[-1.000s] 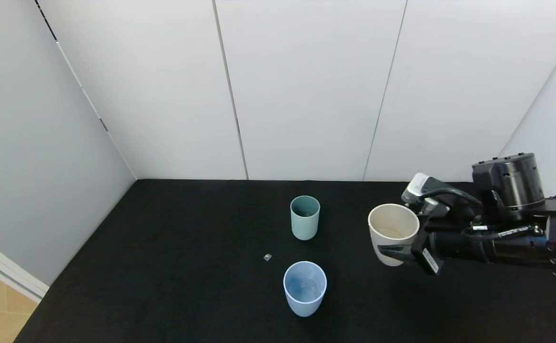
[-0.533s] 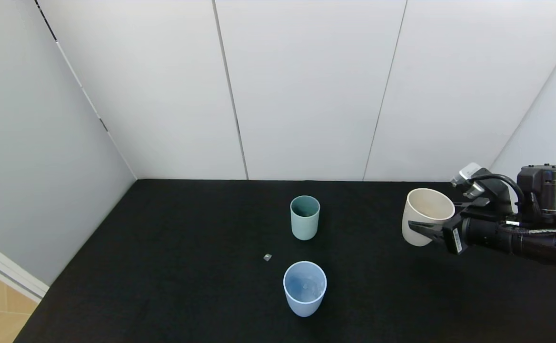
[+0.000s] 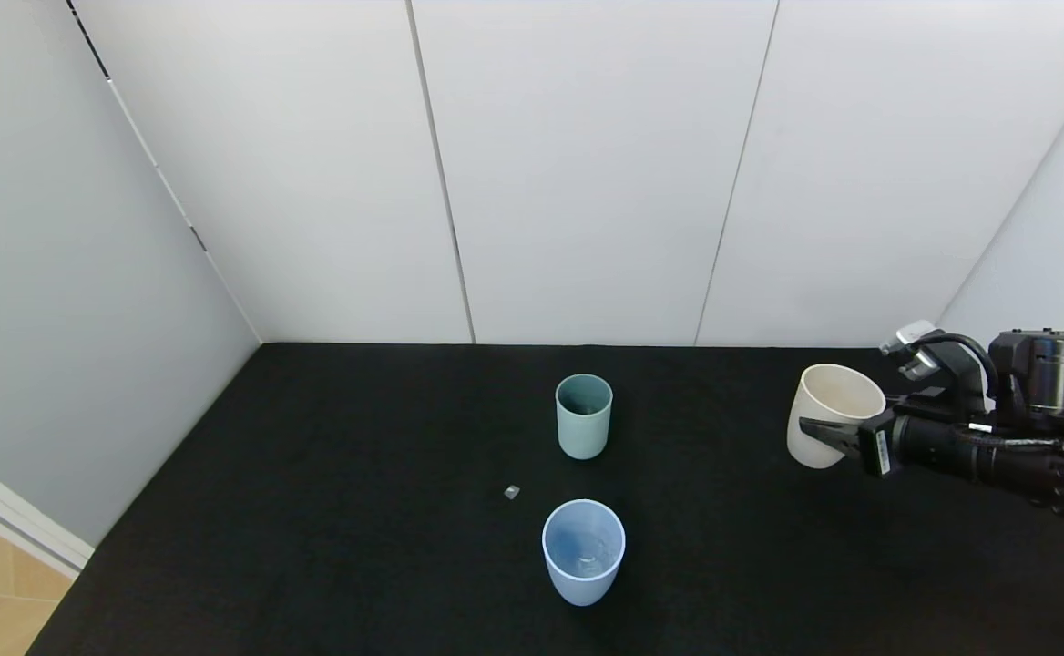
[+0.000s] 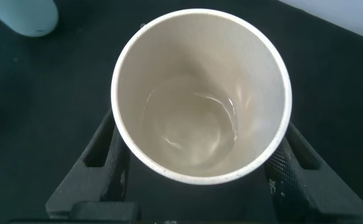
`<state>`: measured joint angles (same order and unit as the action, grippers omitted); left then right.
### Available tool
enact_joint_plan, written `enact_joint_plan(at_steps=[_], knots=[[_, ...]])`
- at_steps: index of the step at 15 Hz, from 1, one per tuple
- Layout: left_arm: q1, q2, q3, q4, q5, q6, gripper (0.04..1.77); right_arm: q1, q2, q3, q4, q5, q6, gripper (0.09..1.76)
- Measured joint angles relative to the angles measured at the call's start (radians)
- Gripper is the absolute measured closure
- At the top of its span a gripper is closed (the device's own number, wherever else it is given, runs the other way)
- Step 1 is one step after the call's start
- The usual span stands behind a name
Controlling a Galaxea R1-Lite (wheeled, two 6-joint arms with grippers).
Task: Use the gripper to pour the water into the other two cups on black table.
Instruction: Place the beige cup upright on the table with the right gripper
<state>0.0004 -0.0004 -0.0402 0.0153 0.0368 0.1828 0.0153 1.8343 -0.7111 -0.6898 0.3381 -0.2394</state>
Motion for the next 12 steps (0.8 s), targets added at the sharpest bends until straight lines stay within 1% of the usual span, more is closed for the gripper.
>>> enact_joint_plan(at_steps=[2,6,12], knots=[[0.0,0.0,0.0,0.0,0.0,0.0,0.09,-0.003,0.051,-0.004,-0.037,0.0,0.001,0.59],[0.0,0.0,0.0,0.0,0.0,0.0,0.09,-0.001,0.122,-0.013,-0.042,-0.001,0.006,0.59],[0.0,0.0,0.0,0.0,0.0,0.0,0.09,-0.004,0.159,-0.017,-0.042,-0.001,0.005,0.59]])
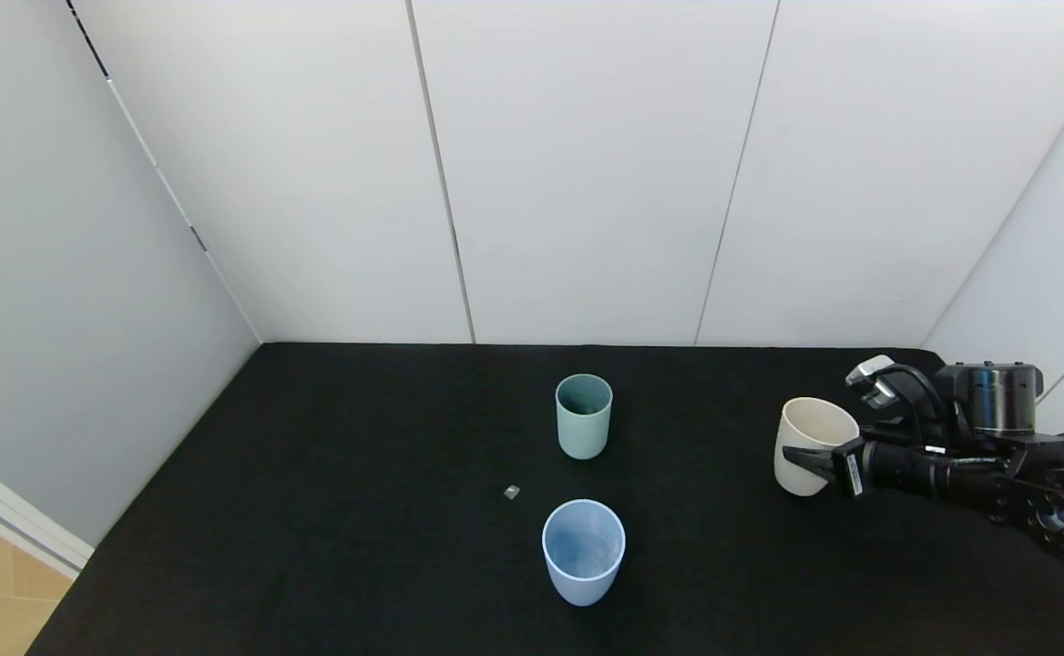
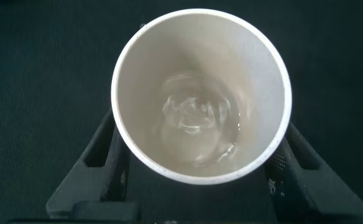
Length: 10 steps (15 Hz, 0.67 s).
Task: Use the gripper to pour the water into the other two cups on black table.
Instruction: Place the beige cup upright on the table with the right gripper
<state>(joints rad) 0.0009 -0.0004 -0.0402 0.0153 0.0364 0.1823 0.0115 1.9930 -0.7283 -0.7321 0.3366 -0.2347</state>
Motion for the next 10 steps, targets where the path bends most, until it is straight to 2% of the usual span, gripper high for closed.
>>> enact_joint_plan(at_steps=[6,10], knots=[[0.0,0.0,0.0,0.0,0.0,0.0,0.09,0.0,0.01,0.002,0.0,0.0,-0.001,0.59],[0.0,0.0,0.0,0.0,0.0,0.0,0.09,-0.001,0.011,0.004,-0.001,0.0,-0.001,0.4]])
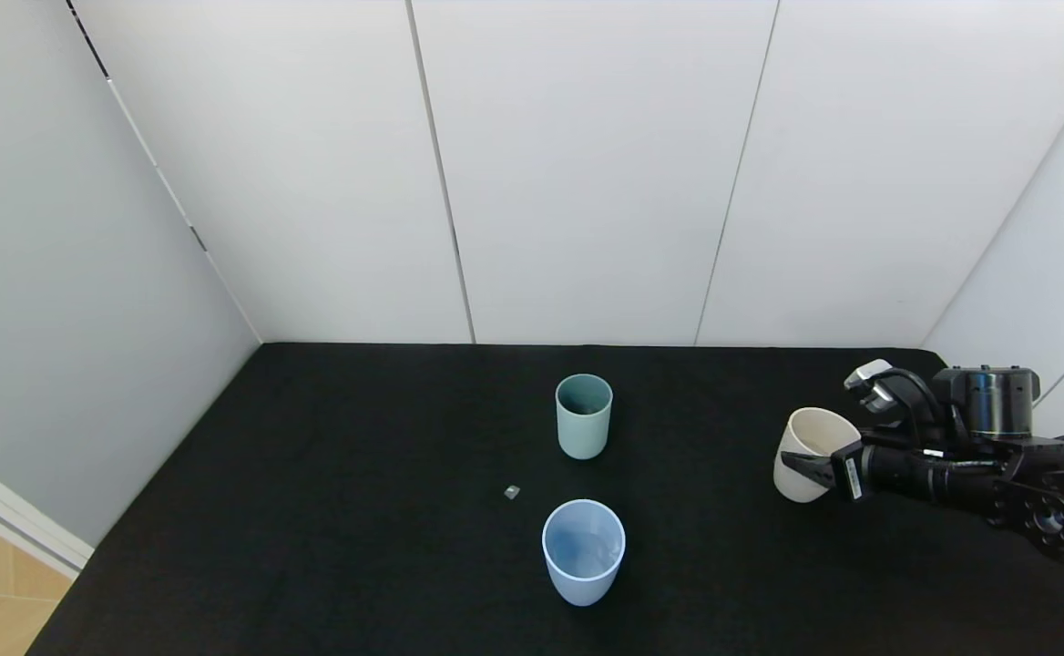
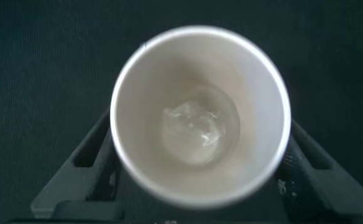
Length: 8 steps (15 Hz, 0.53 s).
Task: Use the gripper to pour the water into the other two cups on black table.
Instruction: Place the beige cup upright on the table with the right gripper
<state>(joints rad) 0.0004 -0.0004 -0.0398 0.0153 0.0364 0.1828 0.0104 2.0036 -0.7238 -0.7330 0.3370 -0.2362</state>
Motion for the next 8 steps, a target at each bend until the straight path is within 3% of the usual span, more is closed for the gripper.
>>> enact_joint_plan(at_steps=[8], knots=[[0.0,0.0,0.0,0.0,0.0,0.0,0.09,0.0,-0.032,0.007,0.003,0.0,0.002,0.24]])
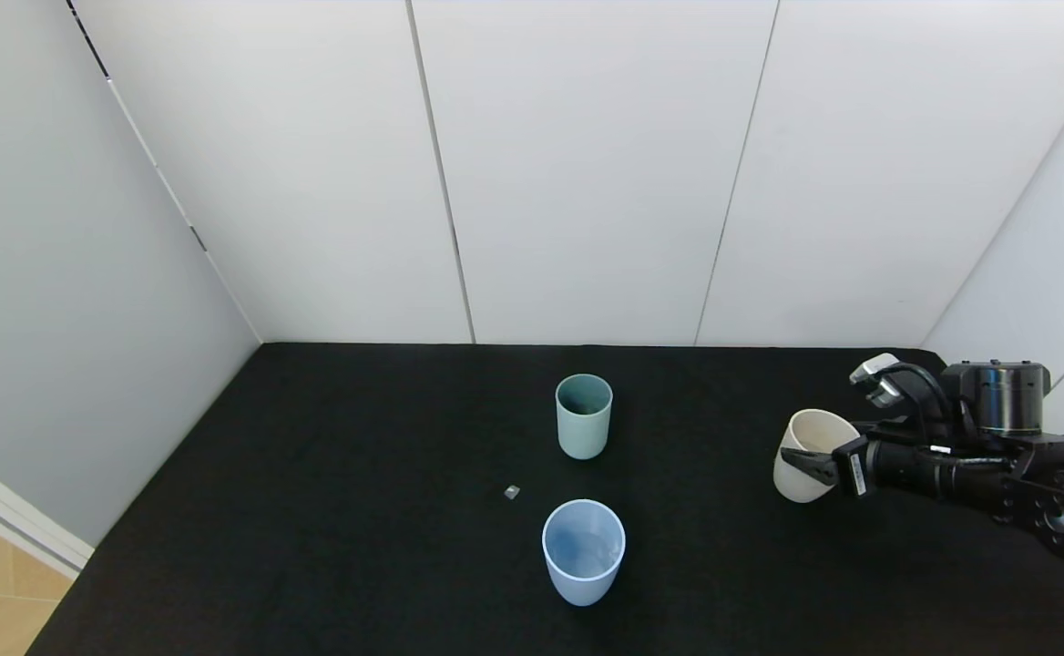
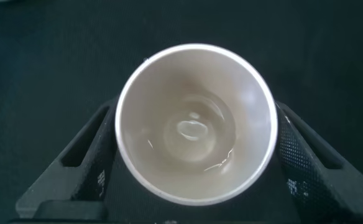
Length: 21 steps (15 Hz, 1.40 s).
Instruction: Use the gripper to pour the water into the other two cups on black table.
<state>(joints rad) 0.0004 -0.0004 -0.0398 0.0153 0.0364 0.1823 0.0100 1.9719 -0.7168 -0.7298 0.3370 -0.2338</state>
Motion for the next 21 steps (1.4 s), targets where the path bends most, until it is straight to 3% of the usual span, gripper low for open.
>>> enact_joint_plan(at_steps=[4,13,18,21], knots=[[0.0,0.0,0.0,0.0,0.0,0.0,0.09,0.0,-0.063,0.002,0.025,0.0,0.018,0.2],[0.0,0.0,0.0,0.0,0.0,0.0,0.09,0.003,-0.411,0.019,0.328,-0.041,0.103,0.16],[0.0,0.0,0.0,0.0,0.0,0.0,0.09,-0.003,-0.695,0.166,0.412,-0.091,0.118,0.15],[0.0,0.0,0.0,0.0,0.0,0.0,0.09,-0.006,-0.892,0.238,0.566,-0.096,0.12,0.15]])
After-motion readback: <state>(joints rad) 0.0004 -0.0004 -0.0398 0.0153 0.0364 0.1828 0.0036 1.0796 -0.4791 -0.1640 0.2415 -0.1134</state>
